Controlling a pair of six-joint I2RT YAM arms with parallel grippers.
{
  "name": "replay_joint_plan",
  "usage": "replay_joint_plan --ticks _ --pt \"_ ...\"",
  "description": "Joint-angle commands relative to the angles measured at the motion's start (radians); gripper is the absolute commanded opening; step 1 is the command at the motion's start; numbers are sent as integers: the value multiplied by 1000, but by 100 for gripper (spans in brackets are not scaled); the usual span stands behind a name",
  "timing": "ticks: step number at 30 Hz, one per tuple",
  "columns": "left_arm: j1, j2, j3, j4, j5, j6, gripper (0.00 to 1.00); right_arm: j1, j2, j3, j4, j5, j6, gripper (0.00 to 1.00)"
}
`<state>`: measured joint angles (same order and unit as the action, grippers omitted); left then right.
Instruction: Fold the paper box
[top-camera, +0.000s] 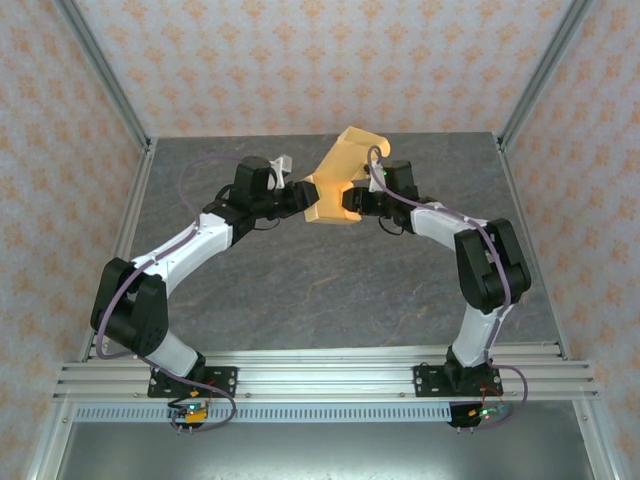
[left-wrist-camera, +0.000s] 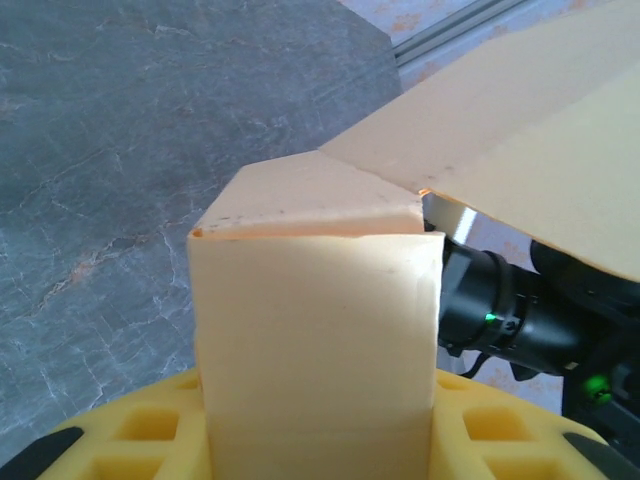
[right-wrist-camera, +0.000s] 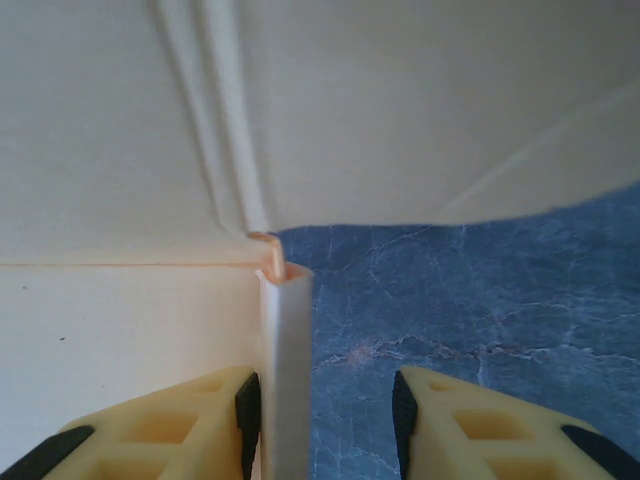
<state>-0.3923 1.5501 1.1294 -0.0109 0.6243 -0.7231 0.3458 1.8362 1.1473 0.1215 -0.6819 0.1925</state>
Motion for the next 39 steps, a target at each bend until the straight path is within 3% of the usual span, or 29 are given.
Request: replay_joint_plan --ticks 1,6,8,10,21,25,27,31,39 --pt "-18 -47 16 128 73 25 26 24 36 7 21 -32 20 43" --pt "-21 -32 8 137 48 14 26 27 26 -23 24 -2 15 29" --pt "-23 -28 16 106 38 36 26 28 18 -28 13 15 7 34" --pt "-25 -28 32 32 5 81 26 24 4 -30 -8 31 -1 45" --pt "-25 -15 46 -44 -17 94 26 1 -87 -77 14 74 39 50" --pt "-25 -7 46 -27 -13 84 26 -1 -81 -73 17 50 42 29" --pt "-27 2 52 -19 2 75 26 -1 -84 -81 24 63 44 28" --pt "-33 4 69 -42 -16 93 25 -1 -75 -77 2 73 32 45" --pt "-36 11 87 -73 -31 98 25 -41 -115 -123 73 77 126 46"
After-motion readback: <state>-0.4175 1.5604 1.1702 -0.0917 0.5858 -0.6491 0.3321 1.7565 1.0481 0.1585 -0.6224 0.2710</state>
